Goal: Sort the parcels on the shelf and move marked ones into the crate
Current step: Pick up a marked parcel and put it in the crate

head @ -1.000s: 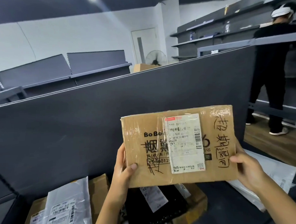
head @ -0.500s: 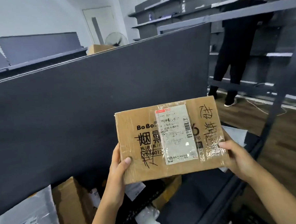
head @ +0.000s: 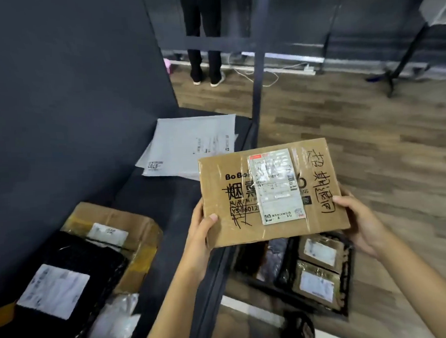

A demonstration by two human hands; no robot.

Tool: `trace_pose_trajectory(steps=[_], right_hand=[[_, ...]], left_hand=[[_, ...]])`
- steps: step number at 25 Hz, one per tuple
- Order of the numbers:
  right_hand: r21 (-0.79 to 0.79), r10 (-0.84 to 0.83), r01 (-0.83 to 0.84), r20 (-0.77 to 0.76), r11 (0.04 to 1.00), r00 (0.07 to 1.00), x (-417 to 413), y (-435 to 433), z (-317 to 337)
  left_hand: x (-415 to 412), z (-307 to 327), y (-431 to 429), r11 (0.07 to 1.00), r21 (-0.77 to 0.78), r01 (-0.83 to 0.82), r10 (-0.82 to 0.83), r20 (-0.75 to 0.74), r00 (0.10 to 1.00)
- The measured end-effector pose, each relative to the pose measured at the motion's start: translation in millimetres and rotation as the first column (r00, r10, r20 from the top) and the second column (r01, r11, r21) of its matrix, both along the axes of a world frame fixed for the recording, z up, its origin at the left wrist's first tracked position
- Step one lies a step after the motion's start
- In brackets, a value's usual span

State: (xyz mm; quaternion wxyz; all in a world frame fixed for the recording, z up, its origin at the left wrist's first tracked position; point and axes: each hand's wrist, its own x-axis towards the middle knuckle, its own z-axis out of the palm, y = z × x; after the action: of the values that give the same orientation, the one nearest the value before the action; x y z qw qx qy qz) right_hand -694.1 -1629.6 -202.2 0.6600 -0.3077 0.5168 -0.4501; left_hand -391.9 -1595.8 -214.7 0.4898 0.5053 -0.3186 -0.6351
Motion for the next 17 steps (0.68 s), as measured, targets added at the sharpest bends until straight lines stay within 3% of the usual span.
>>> trace_pose_trajectory(steps=[4, 6, 8, 13, 15, 17], right_hand=[[0.052, -0.051, 0.053, -0.043, 0.997, 0.998, -41.1, -8.3, -27.6], [0.086, -0.081, 0.080, 0.007, 0.993, 0.997, -53.7, -10.7, -61.0], [0.117, -0.101, 0.088, 0.112, 0.989, 0.989, -45.8, -9.3, -98.6], [0.280, -0.183, 0.136, 0.148, 0.950, 0.972, -6.6, -4.9, -212.3], [0.331, -0.207, 0.165, 0.098, 0.929, 0.973, -5.6, -15.5, -259.1], [0.346, -0.212, 0.190, 0.025, 0.919, 0.977, -11.3, -30.4, -313.4]], left_hand=[[-56.7, -43.3, -15.8, 0.989, 0.139, -0.058, 0.067, -0.064, 0.996], [-86.2, -74.2, -18.1, 0.969, 0.225, -0.105, 0.135, -0.125, 0.983], [-117.8, -108.8, -16.6, 0.939, 0.305, -0.159, 0.223, -0.188, 0.956], [-161.0, -214.5, -4.2, 0.833, 0.514, -0.206, 0.373, -0.246, 0.894], [-149.1, -263.9, -13.8, 0.801, 0.542, -0.253, 0.402, -0.176, 0.898], [-124.2, -319.2, -39.8, 0.781, 0.461, -0.421, 0.460, 0.031, 0.887]])
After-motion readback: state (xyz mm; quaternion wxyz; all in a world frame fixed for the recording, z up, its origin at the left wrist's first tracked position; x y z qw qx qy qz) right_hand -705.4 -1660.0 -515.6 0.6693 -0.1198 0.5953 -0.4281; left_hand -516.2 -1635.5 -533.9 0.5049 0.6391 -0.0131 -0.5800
